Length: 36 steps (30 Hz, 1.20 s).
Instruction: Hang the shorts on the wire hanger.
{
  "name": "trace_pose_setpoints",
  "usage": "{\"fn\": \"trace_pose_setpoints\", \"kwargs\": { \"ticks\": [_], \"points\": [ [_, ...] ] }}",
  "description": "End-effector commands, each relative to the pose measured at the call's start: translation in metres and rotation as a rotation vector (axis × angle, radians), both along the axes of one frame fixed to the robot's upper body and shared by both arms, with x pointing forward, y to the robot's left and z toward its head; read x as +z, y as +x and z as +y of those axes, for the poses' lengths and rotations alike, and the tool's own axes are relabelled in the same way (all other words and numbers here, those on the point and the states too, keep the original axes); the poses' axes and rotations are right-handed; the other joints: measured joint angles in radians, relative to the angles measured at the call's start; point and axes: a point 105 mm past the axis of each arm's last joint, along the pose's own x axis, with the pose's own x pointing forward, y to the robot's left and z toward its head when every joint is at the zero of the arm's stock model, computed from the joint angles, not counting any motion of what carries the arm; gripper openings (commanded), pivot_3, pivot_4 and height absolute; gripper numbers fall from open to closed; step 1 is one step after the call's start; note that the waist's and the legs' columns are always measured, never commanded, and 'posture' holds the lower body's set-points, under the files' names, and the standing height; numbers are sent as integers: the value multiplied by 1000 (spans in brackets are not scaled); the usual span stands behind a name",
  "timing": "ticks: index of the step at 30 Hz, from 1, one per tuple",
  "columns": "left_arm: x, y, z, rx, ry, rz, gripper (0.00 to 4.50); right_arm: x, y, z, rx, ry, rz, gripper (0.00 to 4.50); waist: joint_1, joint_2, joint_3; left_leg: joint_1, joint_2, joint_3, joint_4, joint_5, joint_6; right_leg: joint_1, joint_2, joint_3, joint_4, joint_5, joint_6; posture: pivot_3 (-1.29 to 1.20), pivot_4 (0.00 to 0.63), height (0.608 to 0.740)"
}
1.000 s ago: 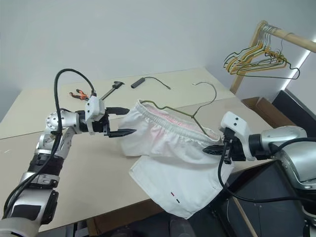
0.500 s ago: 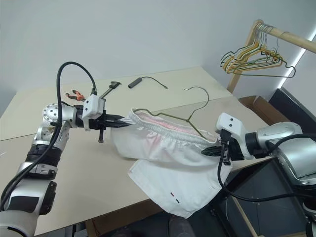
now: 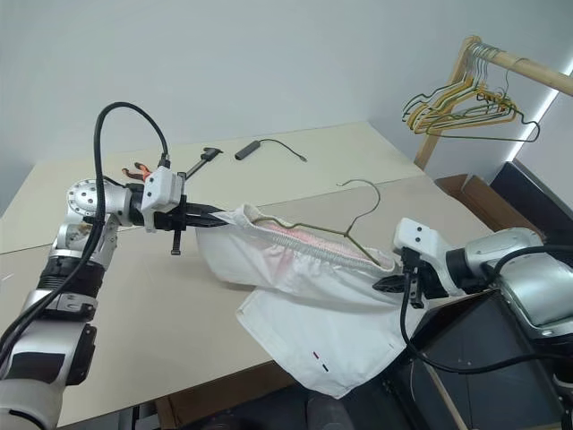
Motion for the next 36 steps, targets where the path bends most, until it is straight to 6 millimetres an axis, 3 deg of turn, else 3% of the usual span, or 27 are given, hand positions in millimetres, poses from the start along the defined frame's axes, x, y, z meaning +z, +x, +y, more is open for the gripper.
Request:
{"fn": "trace_pose_setpoints", "kwargs": {
  "ticks": [1,6,11,15,26,29,33,36],
  "points": [
    [29,2,1,15,-58,-105,39,7,3,-5,4,-61,-47,0,0,0,0,0,0,0,0,0,0,0,0,0,0,0,0,-225,0,740],
    [17,-10,-22,-92,-40,-85,39,18,11,8,40,-32,-83,0,0,0,0,0,0,0,0,0,0,0,0,0,0,0,0,-222,0,740],
    [-8,-15,-13,-126,112,-25,39,28,13,14,61,-14,-110,0,-1,0,0,1,0,0,0,0,0,0,1,0,0,0,0,-226,0,740],
    [-11,-13,-4,-99,151,1,922,29,13,14,58,-7,-107,0,-1,0,0,0,0,0,0,0,0,0,0,0,0,0,0,-229,0,740],
    [-2,-14,4,-45,95,-67,4483,30,15,14,62,-10,-106,0,0,0,0,0,0,0,0,0,0,0,0,0,0,0,0,-215,0,740],
    [2,-11,4,-2,39,-65,4483,29,12,14,76,-14,-97,0,1,0,0,0,0,0,0,0,0,0,0,0,1,0,0,-209,0,740],
    [-11,-19,-3,-53,74,-39,4483,29,13,15,85,-13,-93,0,3,0,0,0,0,0,0,0,0,0,0,0,1,0,0,-204,0,740],
    [-12,-18,-4,-61,88,-36,3887,32,14,15,92,-12,-94,0,5,0,0,0,0,0,0,0,0,0,0,0,1,0,0,-203,0,740]
  ]
}}
